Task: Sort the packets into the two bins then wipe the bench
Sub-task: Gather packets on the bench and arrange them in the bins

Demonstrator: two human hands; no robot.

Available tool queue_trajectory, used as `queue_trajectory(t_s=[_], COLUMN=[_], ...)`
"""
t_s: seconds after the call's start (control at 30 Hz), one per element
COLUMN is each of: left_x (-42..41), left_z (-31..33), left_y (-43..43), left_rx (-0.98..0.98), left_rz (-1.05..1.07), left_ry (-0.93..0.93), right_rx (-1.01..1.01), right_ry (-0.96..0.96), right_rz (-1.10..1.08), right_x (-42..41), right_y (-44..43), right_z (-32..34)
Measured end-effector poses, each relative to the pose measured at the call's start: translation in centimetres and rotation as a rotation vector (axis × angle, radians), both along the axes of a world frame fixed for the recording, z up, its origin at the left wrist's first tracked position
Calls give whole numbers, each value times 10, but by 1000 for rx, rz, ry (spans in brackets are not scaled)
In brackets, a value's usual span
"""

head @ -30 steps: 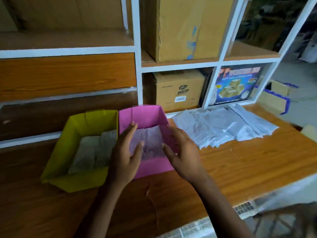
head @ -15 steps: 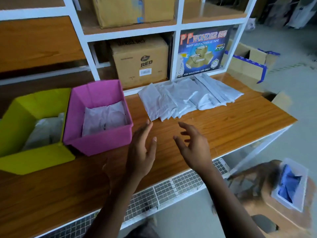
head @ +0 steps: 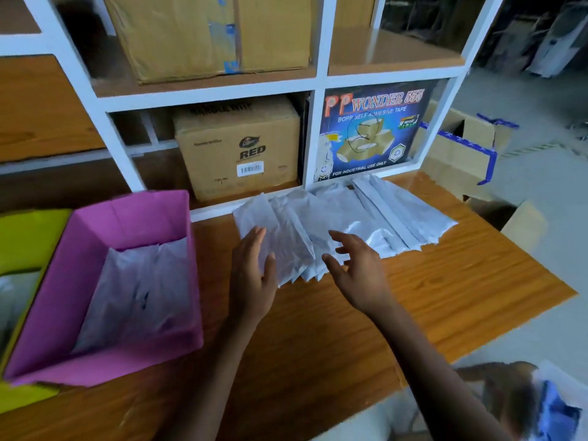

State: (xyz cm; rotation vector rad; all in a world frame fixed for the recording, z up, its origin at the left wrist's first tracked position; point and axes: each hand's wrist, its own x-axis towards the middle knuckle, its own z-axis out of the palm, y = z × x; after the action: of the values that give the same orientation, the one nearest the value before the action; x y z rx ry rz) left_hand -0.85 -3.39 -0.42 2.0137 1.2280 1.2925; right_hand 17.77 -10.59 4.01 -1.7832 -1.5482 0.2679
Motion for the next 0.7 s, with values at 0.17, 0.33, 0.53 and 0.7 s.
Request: queue_trajectory(t_s=[0.17, 0.33, 0.53, 0.7], left_x=[16, 30, 55, 60], left_z=[-5, -21, -67, -99], left_y=[52, 98, 140, 146], left_rx=[19, -32, -216, -343], left_rz=[164, 271, 364, 414], left_ry=[34, 124, 195, 326], right_rx=[-28, -70, -324, -348], right_ry=[-158, -279, -450, -582], right_rz=[56, 109, 244, 252], right_x=[34, 61, 73, 62], right_y=[71, 153, 207, 207], right_z=[0, -17, -57, -107])
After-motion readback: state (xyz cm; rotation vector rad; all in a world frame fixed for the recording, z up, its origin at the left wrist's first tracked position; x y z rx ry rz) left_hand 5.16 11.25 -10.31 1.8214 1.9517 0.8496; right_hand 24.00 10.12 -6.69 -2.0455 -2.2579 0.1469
